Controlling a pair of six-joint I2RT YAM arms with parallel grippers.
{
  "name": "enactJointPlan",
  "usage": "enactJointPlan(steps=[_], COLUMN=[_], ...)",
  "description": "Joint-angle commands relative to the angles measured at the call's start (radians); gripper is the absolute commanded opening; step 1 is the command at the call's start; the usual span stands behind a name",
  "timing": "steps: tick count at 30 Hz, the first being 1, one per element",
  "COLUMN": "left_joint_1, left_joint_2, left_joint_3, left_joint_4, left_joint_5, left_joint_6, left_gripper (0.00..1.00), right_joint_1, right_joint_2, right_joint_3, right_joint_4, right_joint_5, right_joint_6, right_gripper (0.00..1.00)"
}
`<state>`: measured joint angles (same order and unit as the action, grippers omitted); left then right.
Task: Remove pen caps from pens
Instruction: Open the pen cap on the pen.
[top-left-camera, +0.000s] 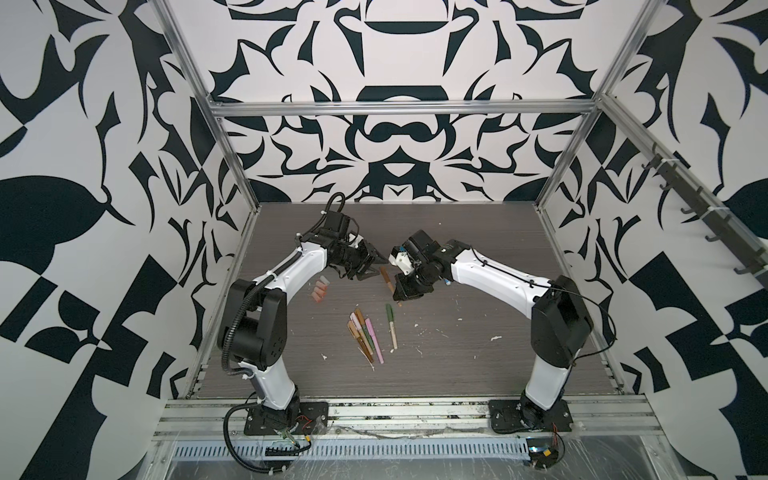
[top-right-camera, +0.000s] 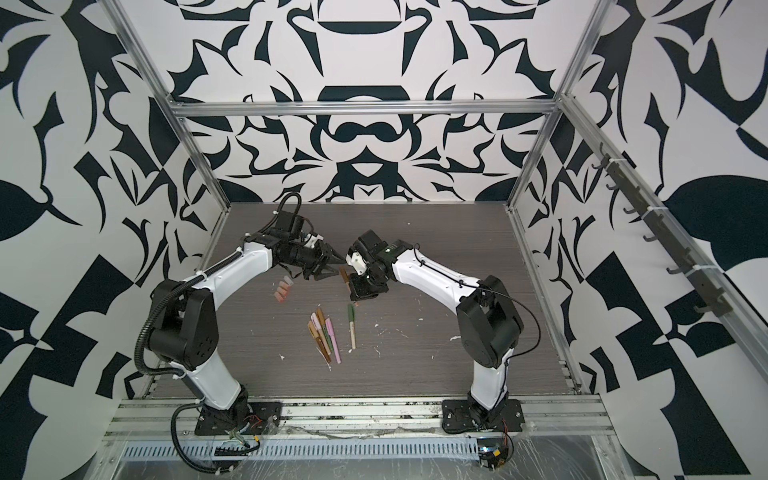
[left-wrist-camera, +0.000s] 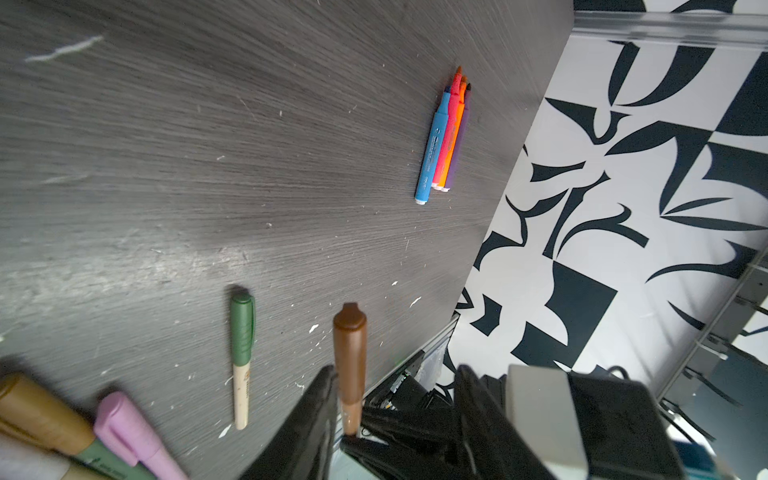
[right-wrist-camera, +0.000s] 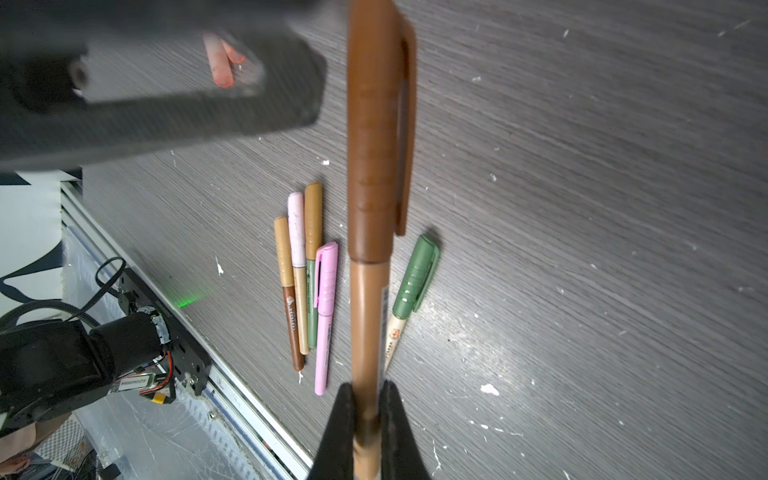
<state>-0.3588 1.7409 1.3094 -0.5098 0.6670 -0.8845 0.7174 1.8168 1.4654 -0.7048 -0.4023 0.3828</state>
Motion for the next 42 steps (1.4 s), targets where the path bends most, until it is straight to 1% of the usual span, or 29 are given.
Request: enactJointPlan(steps=[1,8,13,16,20,21,23,24,26,27,31,33,38,42], left_joint_1=[-0.01,-0.014,-0.013,-0.014,-0.013,-0.014,-0.014,-0.013,-0.013,-0.014,-0.013,-0.013,-0.014,-0.012], left_joint_2=[0.028,0.043,0.045,0.046,0.045,0.044,0.04,0.038,0.037,0.036,0.03,0.026,0.017,0.011], left_joint_3=[0.034,0.042,0.047,0.052,0.053,0.053,0.055,0.056,0.062,0.063,0.068,0.068,0.049,0.021], left_joint_4=[-0.082,-0.114,-0.116,-0.116,-0.114,-0.114,-0.113,-0.111,-0.11,-0.11,-0.102,-0.101,-0.069,-0.009], left_joint_5=[-0.031,-0.043,-0.041,-0.037,-0.031,-0.031,-0.027,-0.025,-0.021,-0.02,-0.007,-0.006,0.023,0.053], left_joint_6=[0.046,0.07,0.073,0.076,0.077,0.078,0.075,0.075,0.071,0.069,0.058,0.056,0.04,0.004], left_gripper=[0.47,0.45,0.36,0.25,0.04,0.0,0.0,0.0,0.0,0.0,0.0,0.0,0.0,0.0], right_joint_1=[0.004,0.004,0.004,0.004,0.003,0.005,0.008,0.01,0.014,0.016,0.018,0.018,0.019,0.022], right_joint_2=[-0.009,-0.003,0.001,-0.001,-0.008,-0.011,-0.015,-0.018,-0.019,-0.016,-0.003,0.005,0.016,0.019], right_joint_3=[0.05,0.084,0.092,0.088,0.081,0.078,0.07,0.064,0.058,0.055,0.055,0.058,0.049,0.029], right_joint_4=[-0.012,-0.012,-0.012,-0.012,-0.002,0.003,0.02,0.031,0.051,0.059,0.077,0.078,0.076,0.077], right_joint_5=[-0.012,-0.016,-0.022,-0.025,-0.031,-0.033,-0.038,-0.039,-0.044,-0.047,-0.045,-0.04,-0.053,-0.057], right_joint_6=[0.004,0.005,0.006,0.006,0.005,0.006,0.011,0.016,0.027,0.032,0.041,0.045,0.045,0.046], right_gripper=[0.0,0.0,0.0,0.0,0.0,0.04,0.16,0.2,0.32,0.35,0.36,0.3,0.28,0.28])
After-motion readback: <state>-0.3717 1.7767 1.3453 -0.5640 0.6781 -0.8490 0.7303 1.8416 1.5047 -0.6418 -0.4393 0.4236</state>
